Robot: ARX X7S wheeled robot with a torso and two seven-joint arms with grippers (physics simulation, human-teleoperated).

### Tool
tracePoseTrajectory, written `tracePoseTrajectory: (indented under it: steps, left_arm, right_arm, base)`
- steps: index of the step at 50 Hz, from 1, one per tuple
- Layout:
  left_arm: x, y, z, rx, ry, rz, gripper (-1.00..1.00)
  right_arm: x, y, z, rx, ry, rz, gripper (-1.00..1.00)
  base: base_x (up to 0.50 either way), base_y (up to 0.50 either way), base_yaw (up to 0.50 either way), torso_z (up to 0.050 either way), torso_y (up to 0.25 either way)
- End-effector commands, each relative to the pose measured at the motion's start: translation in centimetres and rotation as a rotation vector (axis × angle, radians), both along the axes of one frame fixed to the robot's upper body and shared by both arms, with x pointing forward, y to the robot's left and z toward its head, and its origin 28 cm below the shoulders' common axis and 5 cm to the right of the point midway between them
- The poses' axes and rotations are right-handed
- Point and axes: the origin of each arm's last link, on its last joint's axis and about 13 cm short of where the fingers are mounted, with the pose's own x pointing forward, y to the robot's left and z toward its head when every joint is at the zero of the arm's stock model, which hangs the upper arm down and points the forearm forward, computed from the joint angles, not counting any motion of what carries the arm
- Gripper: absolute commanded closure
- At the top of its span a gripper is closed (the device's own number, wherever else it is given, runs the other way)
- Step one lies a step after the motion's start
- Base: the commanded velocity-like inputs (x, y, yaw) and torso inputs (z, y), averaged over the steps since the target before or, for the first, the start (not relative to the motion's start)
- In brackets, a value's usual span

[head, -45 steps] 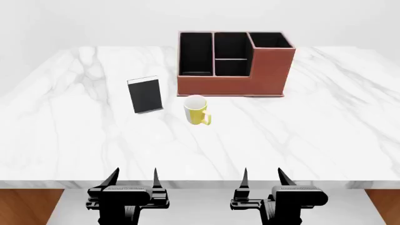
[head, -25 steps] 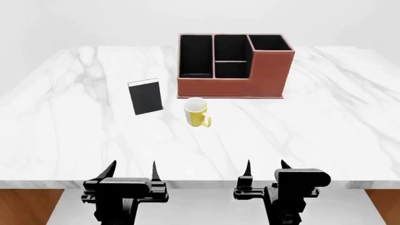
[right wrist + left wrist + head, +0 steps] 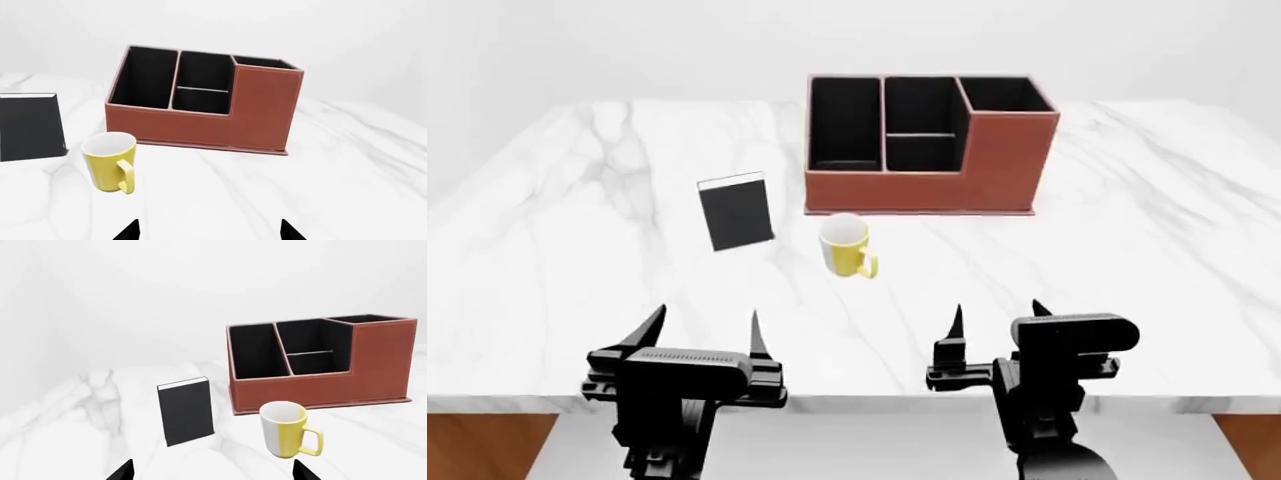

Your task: Pick up the yellow and white mug and place it to the right of the caddy.

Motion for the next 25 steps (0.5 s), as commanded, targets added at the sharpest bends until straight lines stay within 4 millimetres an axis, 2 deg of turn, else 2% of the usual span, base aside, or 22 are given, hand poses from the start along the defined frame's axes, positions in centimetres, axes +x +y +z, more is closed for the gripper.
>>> tracePoseTrajectory:
  steps: [1, 25]
  left_arm:
    - [-0.21, -0.10, 0.47, 0.013, -0.009, 0.000, -1.00]
    - [-0.21, -0.20, 0.42, 0.015, -0.005, -0.004, -1.00]
  right_arm:
    - [0.12, 0.00, 0.33, -0.007, -0.006, 0.001, -1.00]
    - [0.41, -0.08, 0.20, -0.004, -0.007, -0.007, -1.00]
  base:
    - [0.15, 0.00, 0.00, 0.000, 0.000]
    - [0.23, 0.00, 0.00, 0.000, 0.000]
